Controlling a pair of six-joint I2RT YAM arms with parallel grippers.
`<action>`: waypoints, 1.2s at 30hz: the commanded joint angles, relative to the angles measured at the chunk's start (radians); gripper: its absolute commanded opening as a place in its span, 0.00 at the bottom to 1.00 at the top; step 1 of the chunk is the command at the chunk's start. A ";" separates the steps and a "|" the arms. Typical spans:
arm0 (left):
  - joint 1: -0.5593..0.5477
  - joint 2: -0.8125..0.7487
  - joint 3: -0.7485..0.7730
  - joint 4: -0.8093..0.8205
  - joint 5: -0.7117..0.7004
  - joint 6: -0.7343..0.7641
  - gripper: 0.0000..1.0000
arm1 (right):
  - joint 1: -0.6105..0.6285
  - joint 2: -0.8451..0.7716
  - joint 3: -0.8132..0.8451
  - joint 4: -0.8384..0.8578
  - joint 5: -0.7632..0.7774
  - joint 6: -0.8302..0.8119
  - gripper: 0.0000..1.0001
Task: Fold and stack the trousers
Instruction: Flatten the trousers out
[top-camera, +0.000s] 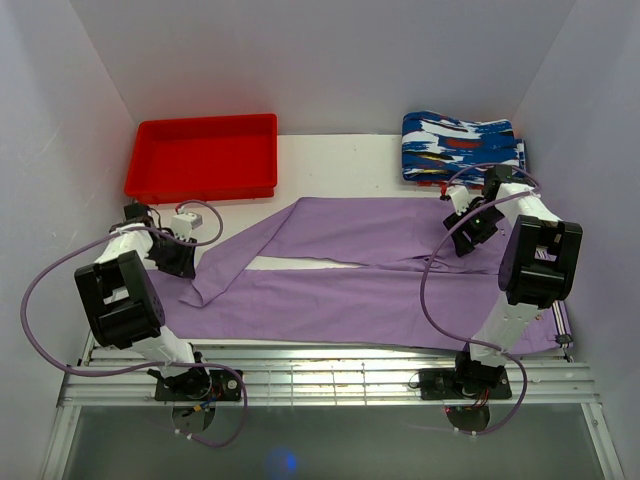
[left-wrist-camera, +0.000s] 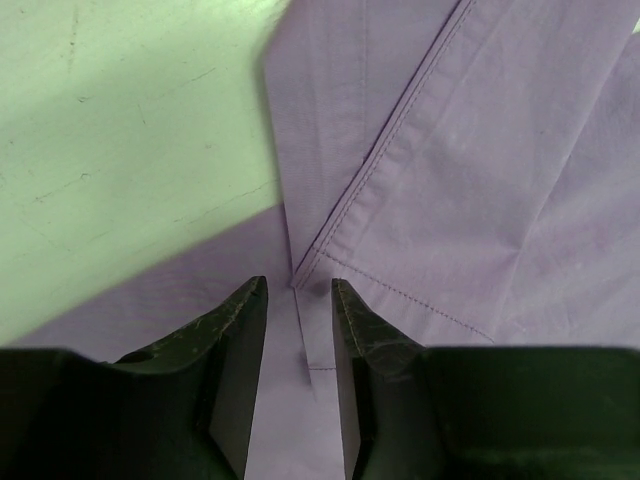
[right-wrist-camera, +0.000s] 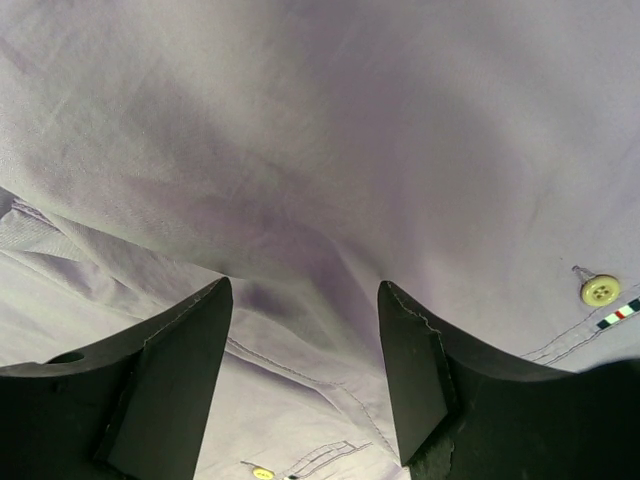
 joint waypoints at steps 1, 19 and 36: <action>0.001 -0.006 0.015 -0.006 0.024 0.000 0.42 | 0.004 -0.033 -0.002 -0.012 -0.013 -0.016 0.66; 0.001 0.008 0.004 -0.071 0.069 0.027 0.29 | 0.004 -0.032 -0.001 -0.008 -0.005 -0.019 0.66; 0.008 -0.038 0.106 -0.146 0.115 0.014 0.00 | 0.004 -0.036 -0.004 -0.005 -0.001 -0.019 0.64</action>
